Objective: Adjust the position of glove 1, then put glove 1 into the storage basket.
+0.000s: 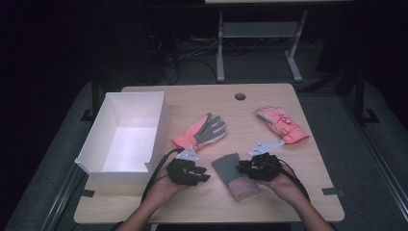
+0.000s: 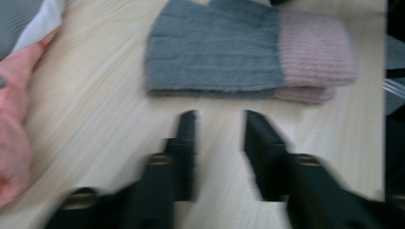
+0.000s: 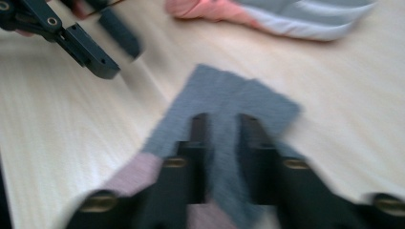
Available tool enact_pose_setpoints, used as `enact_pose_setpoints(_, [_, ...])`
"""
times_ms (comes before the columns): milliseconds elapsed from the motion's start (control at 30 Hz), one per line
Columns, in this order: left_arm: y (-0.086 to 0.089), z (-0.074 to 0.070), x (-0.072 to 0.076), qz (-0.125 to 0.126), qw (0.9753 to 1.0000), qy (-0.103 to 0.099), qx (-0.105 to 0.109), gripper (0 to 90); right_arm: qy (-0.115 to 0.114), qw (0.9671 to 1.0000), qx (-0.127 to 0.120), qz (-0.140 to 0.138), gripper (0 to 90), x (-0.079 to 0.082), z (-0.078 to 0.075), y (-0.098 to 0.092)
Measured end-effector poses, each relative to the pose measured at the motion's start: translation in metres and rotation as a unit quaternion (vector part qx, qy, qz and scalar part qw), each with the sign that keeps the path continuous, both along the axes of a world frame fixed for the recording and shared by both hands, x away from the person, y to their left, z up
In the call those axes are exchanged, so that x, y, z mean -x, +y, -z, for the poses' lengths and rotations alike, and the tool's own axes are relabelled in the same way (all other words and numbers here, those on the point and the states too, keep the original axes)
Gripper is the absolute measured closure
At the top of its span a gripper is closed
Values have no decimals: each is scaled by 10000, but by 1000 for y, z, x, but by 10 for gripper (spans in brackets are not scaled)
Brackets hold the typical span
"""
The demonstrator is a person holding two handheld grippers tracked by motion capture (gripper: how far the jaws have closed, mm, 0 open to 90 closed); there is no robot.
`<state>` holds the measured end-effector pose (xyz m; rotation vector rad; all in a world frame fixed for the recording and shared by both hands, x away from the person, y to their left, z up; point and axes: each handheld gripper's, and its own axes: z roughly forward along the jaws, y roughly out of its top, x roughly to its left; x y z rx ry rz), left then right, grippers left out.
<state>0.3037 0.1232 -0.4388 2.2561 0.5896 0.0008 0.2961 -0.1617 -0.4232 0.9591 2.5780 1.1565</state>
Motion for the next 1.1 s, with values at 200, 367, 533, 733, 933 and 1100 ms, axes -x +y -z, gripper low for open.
enact_pose_setpoints(200, [-14, -5, -1, 46, 10000, -55, 19, 896, 28, 9995, 215, 250, 900, 5, 6, -35])
enact_pose_setpoints(367, [-31, -4, -3, 103, 9999, -75, -20, 896, 206, 9986, 401, 291, 900, 16, 18, -52])
enact_pose_setpoints(533, [-37, 0, -4, 132, 9999, -44, -98, 896, 326, 9980, 523, 101, 900, 22, 27, -48])
enact_pose_setpoints(733, [-35, 1, -12, 36, 9999, 18, -121, 896, 425, 9972, 600, -152, 900, 24, 30, -40])
enact_pose_setpoints(933, [-25, -3, -16, -89, 9999, 5, -48, 896, 492, 9963, 539, -459, 900, 29, 31, -28])
enact_pose_setpoints(1100, [-17, -6, -18, -179, 9998, -27, -20, 896, 498, 9944, 472, -802, 900, 35, 31, -10])
